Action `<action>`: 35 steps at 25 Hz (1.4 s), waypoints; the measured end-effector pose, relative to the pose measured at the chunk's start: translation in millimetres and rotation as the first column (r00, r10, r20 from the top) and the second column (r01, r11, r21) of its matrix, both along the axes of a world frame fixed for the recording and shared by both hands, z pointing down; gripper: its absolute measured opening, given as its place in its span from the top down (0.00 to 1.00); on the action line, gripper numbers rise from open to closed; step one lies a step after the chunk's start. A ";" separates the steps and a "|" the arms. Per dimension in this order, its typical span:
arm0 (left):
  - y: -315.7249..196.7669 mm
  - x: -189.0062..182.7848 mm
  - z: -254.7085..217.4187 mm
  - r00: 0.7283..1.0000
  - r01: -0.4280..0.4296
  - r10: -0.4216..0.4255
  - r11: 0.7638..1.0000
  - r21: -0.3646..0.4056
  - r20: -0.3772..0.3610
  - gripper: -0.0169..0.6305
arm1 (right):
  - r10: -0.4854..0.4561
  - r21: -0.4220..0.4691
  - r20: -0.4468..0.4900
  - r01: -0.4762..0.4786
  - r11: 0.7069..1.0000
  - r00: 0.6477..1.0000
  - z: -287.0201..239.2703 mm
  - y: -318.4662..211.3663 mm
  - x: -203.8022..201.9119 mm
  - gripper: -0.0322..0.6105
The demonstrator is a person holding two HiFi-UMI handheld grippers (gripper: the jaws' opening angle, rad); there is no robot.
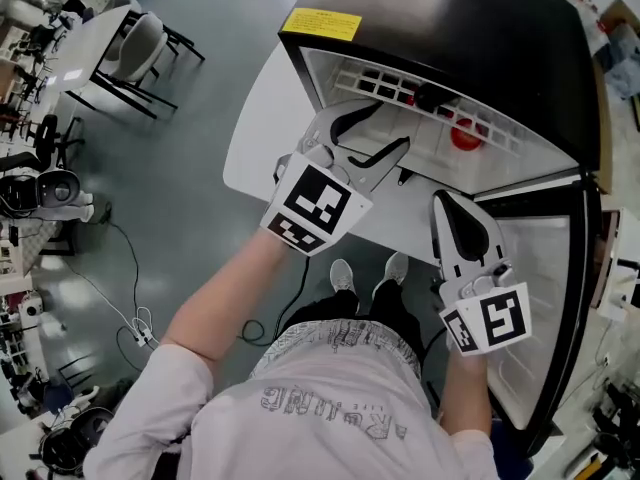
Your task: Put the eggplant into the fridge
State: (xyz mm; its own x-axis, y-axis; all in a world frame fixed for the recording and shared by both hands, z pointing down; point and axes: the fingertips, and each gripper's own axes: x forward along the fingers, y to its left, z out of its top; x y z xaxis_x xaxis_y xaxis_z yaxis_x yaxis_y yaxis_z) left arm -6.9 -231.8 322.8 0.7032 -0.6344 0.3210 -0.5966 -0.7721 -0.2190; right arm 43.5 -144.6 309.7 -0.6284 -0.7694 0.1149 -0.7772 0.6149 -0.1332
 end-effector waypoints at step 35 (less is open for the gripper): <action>103.2 -79.9 -6.5 0.978 0.142 -0.137 0.990 0.022 -0.156 0.93 | -0.071 0.022 -0.059 0.072 0.997 0.996 -8.9 39.2 -31.3 0.95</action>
